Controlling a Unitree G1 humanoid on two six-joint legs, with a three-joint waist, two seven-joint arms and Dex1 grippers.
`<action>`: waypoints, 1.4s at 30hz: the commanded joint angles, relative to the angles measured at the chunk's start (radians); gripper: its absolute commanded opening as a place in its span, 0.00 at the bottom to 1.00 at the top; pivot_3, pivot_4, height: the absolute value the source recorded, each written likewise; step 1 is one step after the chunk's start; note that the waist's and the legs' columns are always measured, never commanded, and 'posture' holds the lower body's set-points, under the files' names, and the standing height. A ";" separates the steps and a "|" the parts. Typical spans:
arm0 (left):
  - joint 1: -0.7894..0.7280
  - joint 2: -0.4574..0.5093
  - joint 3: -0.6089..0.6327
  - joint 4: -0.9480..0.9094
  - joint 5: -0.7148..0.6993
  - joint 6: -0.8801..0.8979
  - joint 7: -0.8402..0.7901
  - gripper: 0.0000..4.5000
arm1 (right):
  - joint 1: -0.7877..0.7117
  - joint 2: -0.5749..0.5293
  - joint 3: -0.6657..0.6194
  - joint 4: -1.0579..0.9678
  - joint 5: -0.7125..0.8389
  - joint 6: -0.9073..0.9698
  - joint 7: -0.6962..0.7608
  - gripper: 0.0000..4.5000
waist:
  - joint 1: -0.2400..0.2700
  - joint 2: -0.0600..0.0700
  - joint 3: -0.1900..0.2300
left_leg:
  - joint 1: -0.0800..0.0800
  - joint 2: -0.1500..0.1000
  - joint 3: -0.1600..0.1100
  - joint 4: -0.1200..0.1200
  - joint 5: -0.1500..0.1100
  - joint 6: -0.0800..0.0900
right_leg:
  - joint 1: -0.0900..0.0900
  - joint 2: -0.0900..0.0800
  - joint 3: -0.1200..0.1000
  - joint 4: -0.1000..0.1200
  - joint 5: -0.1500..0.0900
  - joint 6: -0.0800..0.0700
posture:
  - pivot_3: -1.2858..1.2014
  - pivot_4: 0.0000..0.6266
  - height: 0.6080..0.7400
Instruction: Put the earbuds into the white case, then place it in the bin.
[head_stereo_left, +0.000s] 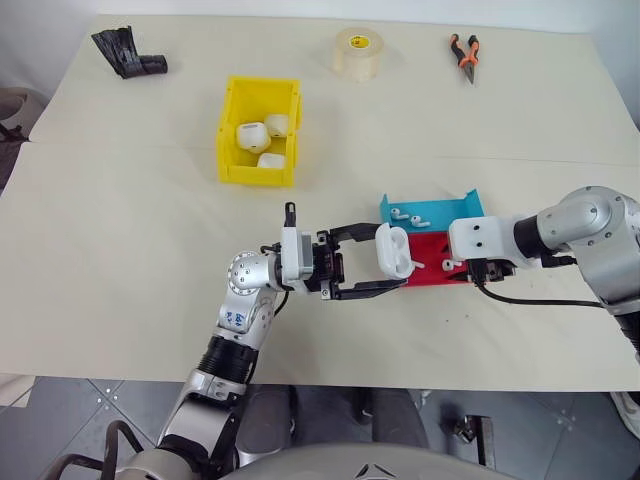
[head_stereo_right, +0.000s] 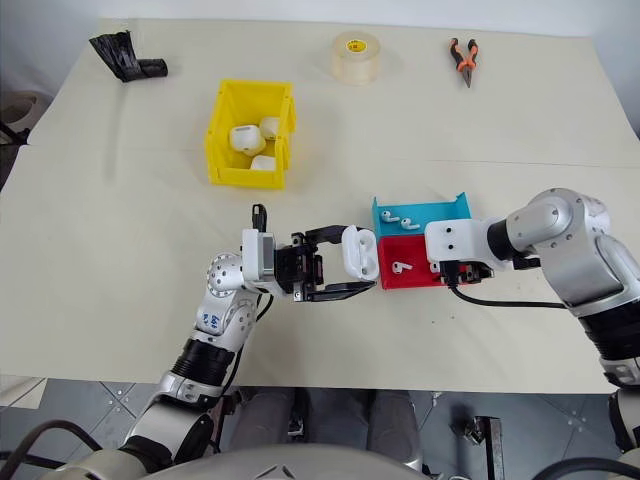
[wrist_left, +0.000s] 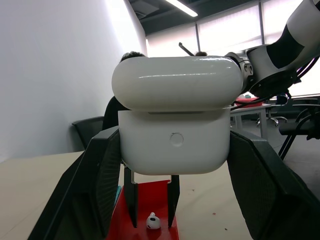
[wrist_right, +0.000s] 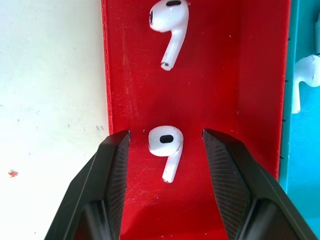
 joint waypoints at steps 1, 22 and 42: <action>-0.001 -0.002 -0.002 -0.048 -0.011 -0.001 0.006 0.62 | -0.002 0.002 -0.004 0.006 -0.017 -0.001 0.011 0.40 | 0.000 0.000 0.000 | 0.000 0.000 0.000 0.000 0.000 0.000 | 0.000 0.000 0.000 0.000 0.000 0.000 | 0.52 0.24 1.00; -0.006 -0.004 -0.003 -0.045 -0.016 0.006 0.002 0.62 | 0.009 0.011 -0.019 0.020 -0.028 -0.017 -0.004 0.22 | -0.001 0.000 0.000 | 0.000 0.000 0.000 0.000 0.000 0.000 | 0.000 0.000 0.000 0.000 0.000 0.000 | 0.52 0.24 1.00; -0.077 0.044 0.041 -0.002 -0.077 0.156 -0.070 0.62 | 0.268 0.353 -0.614 -0.295 0.760 0.133 -0.244 0.22 | 0.001 0.000 0.000 | 0.000 0.000 -0.001 0.000 0.000 0.000 | 0.000 0.000 -0.001 0.001 0.000 0.000 | 0.52 0.24 1.00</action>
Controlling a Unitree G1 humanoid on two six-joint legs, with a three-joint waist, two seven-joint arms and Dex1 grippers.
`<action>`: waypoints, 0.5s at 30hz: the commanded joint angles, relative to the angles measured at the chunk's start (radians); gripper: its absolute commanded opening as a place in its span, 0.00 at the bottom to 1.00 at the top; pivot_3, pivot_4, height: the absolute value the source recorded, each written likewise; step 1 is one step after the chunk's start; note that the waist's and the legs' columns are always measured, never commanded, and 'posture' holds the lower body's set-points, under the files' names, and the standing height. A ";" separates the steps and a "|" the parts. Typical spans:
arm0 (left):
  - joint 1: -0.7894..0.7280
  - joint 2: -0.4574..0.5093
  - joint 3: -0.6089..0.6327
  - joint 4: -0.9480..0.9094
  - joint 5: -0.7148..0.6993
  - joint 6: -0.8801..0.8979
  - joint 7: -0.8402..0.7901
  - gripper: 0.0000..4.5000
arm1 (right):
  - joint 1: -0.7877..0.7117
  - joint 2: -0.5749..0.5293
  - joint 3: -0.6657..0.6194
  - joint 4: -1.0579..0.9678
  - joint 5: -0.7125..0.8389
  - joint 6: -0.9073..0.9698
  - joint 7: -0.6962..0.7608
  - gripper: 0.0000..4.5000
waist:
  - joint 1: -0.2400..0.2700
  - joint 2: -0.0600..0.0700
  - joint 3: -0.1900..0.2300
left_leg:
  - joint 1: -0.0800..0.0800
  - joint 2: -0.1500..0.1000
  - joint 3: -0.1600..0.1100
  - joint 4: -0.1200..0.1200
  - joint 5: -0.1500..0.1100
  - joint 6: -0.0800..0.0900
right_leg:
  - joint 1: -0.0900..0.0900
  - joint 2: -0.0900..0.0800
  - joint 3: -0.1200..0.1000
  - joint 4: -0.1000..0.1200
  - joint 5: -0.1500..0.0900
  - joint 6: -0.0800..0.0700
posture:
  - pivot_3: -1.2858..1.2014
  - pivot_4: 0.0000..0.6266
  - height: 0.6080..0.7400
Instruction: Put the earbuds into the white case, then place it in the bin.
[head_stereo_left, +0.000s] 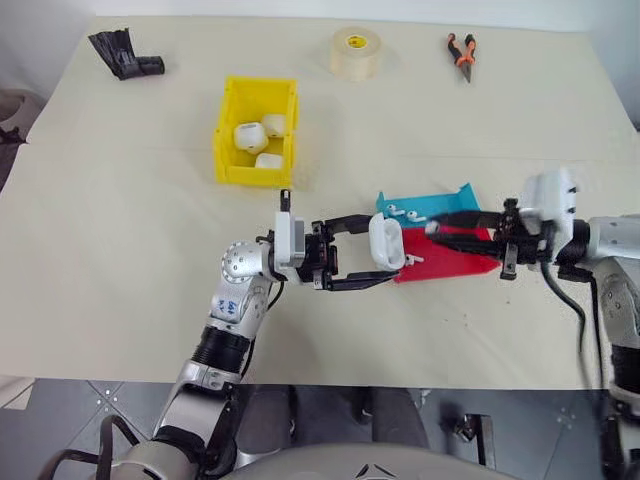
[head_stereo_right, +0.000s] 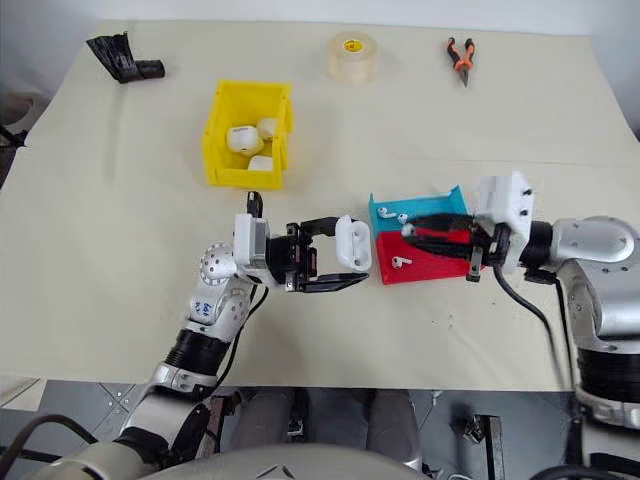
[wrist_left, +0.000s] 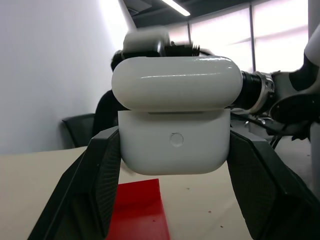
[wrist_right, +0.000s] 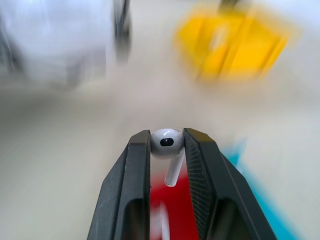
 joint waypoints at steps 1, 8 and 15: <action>-0.020 0.001 0.012 -0.010 -0.027 0.020 -0.016 0.62 | 0.020 0.071 -0.060 -0.105 0.138 0.035 -0.105 0.22 | 0.001 0.000 0.000 | 0.000 0.000 0.000 0.000 0.000 0.000 | 0.000 0.000 0.000 0.000 0.000 0.000 | 0.52 0.24 1.00; -0.041 0.006 0.027 -0.015 -0.032 0.047 -0.029 0.62 | 0.040 0.228 -0.035 -0.220 0.279 0.059 -0.273 0.22 | 0.001 0.000 0.000 | 0.000 0.000 0.000 0.000 0.000 0.000 | 0.000 0.000 0.000 0.000 0.000 0.000 | 0.52 0.24 1.00; -0.049 -0.001 0.031 -0.031 -0.035 0.074 -0.024 0.62 | 0.077 0.292 0.044 -0.266 0.300 0.055 -0.344 0.22 | 0.001 0.000 0.000 | 0.000 0.000 0.000 -0.001 0.000 0.000 | 0.000 0.000 0.000 0.000 0.000 0.000 | 0.52 0.24 1.00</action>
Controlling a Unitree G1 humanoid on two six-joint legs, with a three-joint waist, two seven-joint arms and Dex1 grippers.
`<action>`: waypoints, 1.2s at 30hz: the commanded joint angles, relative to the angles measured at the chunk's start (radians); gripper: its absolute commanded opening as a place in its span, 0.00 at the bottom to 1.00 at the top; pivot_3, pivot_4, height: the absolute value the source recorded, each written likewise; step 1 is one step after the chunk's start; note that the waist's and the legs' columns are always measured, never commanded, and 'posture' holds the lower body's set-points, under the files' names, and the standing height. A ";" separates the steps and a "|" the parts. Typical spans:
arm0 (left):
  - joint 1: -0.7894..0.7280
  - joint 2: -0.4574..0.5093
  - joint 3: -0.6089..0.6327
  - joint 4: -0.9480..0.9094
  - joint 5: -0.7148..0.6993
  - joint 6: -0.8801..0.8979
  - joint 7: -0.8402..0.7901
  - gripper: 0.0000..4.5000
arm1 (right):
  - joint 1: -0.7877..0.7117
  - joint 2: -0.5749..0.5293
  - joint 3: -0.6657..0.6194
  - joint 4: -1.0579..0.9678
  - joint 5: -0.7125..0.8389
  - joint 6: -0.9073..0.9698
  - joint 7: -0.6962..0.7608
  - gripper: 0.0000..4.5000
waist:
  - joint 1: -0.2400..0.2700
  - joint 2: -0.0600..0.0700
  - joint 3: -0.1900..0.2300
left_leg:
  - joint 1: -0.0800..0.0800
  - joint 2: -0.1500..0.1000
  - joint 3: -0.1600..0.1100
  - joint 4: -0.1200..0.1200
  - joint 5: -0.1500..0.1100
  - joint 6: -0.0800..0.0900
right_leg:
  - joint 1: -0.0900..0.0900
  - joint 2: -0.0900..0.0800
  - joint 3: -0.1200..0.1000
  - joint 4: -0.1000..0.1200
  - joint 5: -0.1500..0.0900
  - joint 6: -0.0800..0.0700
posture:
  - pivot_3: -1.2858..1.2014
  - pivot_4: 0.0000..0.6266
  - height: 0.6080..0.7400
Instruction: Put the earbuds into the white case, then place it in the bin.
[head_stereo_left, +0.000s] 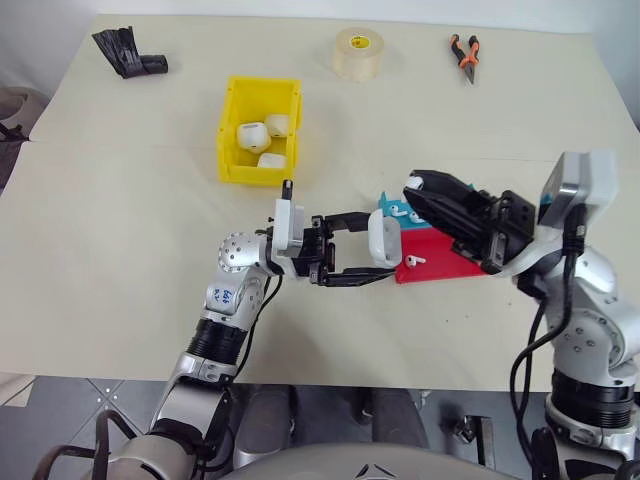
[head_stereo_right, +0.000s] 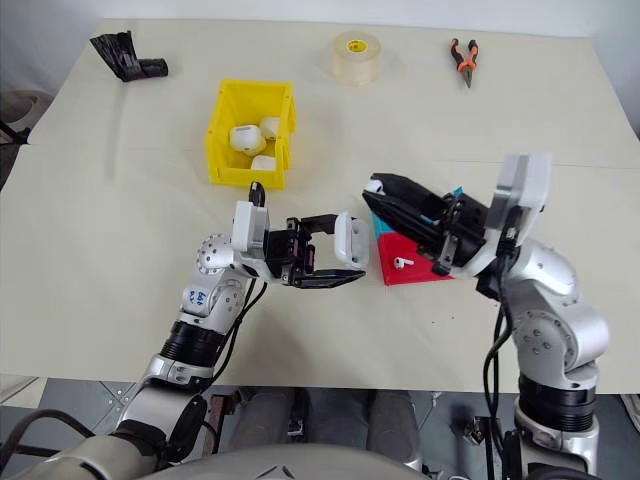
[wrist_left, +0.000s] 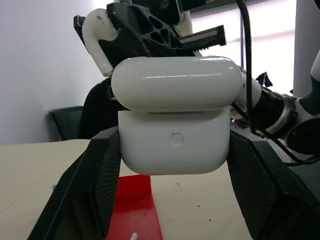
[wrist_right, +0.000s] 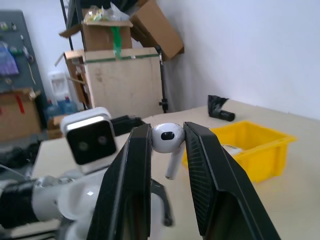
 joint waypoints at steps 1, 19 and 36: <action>-0.023 -0.009 0.013 -0.032 -0.026 0.004 0.002 0.62 | 0.001 0.006 0.003 -0.045 0.025 -0.011 -0.023 0.22 | 0.000 0.000 0.000 | 0.000 0.000 0.000 0.000 0.000 0.000 | 0.000 0.000 0.000 0.000 0.000 0.000 | 0.52 0.24 1.00; -0.020 -0.025 0.023 -0.045 -0.021 0.013 0.020 0.62 | 0.035 0.008 0.057 -0.027 -0.015 -0.051 -0.040 0.22 | 0.000 0.000 0.000 | 0.000 0.000 0.000 0.000 0.000 0.000 | 0.000 0.000 0.000 0.000 0.000 0.000 | 0.52 0.24 1.00; -0.038 -0.032 0.042 -0.039 -0.025 0.016 0.034 0.62 | 0.133 -0.040 0.033 0.031 -0.062 -0.125 0.021 0.22 | 0.001 0.000 0.000 | 0.000 0.000 0.000 0.000 0.000 0.000 | 0.000 0.000 0.000 0.000 0.000 0.000 | 0.52 0.24 1.00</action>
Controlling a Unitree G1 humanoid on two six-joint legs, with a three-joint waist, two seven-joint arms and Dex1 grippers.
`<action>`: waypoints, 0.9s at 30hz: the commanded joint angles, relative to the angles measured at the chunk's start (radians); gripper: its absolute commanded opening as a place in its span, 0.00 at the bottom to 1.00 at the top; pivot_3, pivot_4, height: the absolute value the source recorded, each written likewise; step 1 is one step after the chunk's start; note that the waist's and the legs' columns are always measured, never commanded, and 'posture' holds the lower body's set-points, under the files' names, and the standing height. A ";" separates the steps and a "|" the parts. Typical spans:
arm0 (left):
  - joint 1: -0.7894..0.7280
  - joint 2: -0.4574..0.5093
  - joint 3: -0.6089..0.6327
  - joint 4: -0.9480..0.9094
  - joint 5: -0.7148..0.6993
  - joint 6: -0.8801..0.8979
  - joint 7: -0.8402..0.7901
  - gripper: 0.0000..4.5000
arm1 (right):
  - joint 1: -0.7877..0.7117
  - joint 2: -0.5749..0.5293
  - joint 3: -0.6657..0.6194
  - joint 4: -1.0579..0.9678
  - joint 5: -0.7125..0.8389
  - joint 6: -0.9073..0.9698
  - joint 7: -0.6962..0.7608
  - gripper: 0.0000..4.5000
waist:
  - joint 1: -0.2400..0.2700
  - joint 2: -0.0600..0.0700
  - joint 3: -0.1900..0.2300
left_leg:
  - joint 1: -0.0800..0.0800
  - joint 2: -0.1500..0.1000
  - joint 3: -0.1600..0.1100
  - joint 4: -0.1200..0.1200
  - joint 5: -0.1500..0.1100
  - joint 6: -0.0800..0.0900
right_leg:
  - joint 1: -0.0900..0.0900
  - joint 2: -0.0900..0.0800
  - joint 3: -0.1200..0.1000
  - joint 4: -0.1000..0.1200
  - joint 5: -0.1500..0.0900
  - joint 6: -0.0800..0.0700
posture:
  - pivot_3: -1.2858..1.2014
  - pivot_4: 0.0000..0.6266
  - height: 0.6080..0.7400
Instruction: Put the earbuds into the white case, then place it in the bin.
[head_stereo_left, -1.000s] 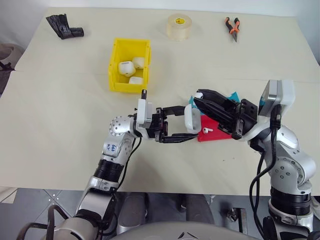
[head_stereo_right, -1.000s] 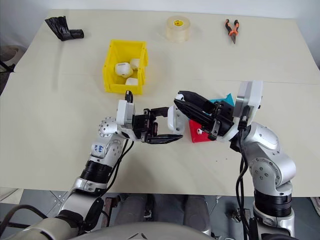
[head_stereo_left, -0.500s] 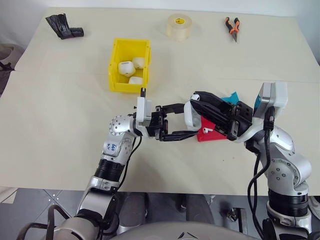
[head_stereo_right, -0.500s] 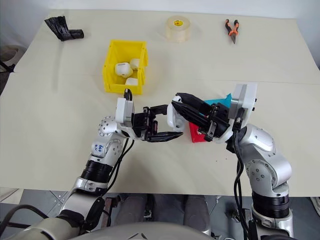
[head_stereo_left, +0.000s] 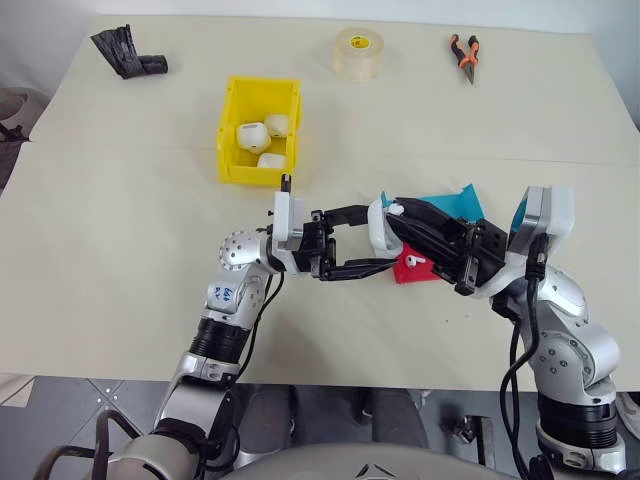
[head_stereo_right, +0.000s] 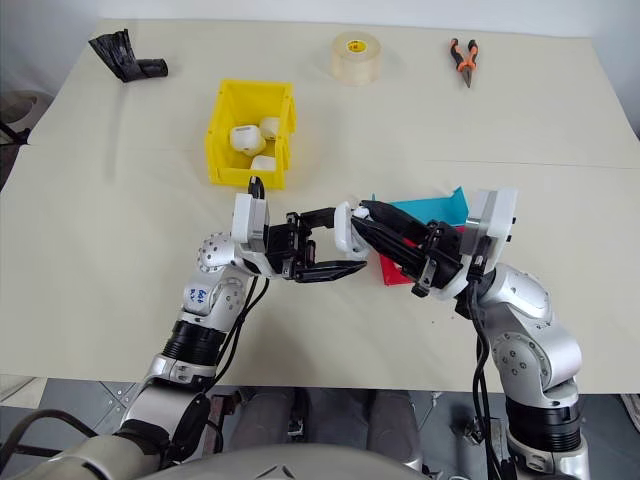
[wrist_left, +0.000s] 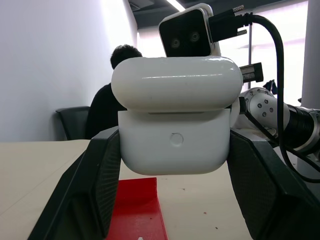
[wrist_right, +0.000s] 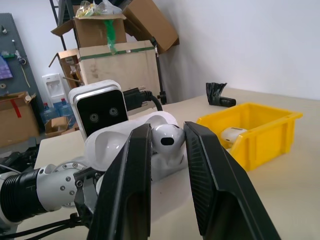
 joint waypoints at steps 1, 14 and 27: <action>-0.035 -0.012 0.018 -0.034 -0.026 -0.015 0.007 0.62 | 0.024 -0.037 -0.028 0.028 -0.017 -0.012 0.031 0.22 | 0.001 0.000 0.000 | 0.000 0.000 0.000 0.000 0.000 0.000 | 0.000 0.000 0.000 0.000 0.000 0.000 | 0.52 0.24 1.00; -0.030 -0.009 0.004 -0.030 -0.018 -0.014 -0.025 0.62 | -0.065 -0.094 0.010 0.003 0.054 0.110 0.027 0.31 | 0.001 0.000 0.000 | 0.000 0.000 0.000 0.000 0.000 0.000 | 0.000 0.000 0.000 0.000 0.000 0.000 | 0.52 0.24 1.00; 0.000 0.021 0.025 -0.036 -0.015 -0.018 -0.035 0.62 | -0.037 -0.278 -0.176 0.129 0.077 0.126 0.157 1.00 | 0.002 0.000 0.000 | 0.000 0.000 0.000 0.000 0.000 0.000 | 0.000 0.000 0.000 0.000 0.000 0.000 | 0.52 0.24 1.00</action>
